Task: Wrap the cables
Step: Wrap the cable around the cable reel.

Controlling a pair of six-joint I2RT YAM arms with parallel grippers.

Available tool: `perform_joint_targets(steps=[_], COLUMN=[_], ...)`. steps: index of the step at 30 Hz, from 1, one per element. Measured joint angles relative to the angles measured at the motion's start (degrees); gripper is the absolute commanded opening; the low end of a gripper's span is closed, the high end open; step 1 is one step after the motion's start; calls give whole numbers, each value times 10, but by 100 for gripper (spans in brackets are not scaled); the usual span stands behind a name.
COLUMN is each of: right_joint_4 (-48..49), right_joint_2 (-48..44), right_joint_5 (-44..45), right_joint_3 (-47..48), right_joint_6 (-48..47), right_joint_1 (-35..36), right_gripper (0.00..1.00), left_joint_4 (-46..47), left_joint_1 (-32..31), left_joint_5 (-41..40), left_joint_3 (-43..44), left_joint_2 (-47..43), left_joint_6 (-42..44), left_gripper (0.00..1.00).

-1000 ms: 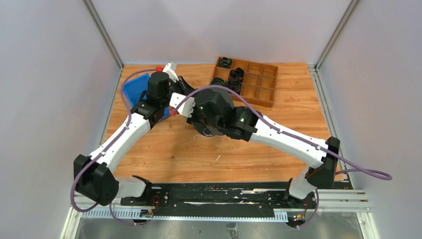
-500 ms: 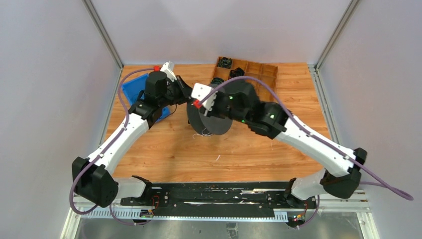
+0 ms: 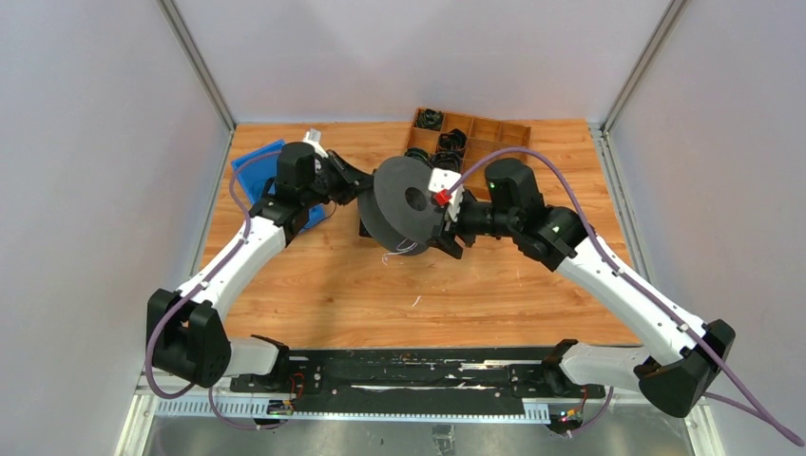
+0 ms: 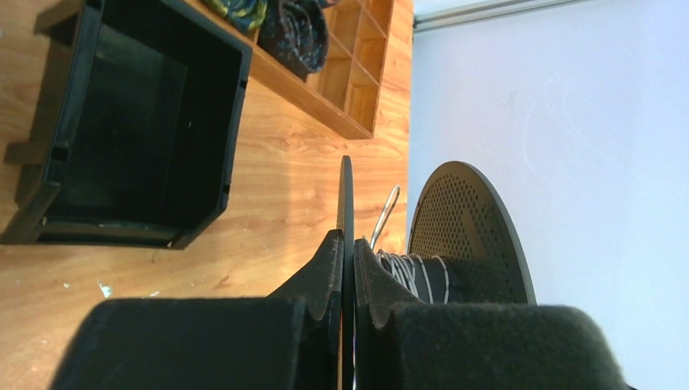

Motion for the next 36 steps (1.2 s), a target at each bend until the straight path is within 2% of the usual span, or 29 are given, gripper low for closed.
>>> perform_joint_targets(steps=[4,13,27,36], right_joint_4=[18,47,50,24], right_joint_2=[-25,-1,54,106], right_joint_5=[-57,-112,-103,-104], right_joint_3=[-38,-12,28,56], right_joint_6=[21,84,136,189], right_joint_1=[-20,-20,-21,-45], right_gripper=[72,73,75,77], left_joint_4=[7,29,43,64], left_joint_1=[1,2,-12,-14], left_joint_5=[8,9,9,14], left_joint_3=[-15,-17,-18,-18], left_joint_2=[8,8,8,8], left_joint_6=[-24,-31,-3,17], left_gripper=[0,0,0,0])
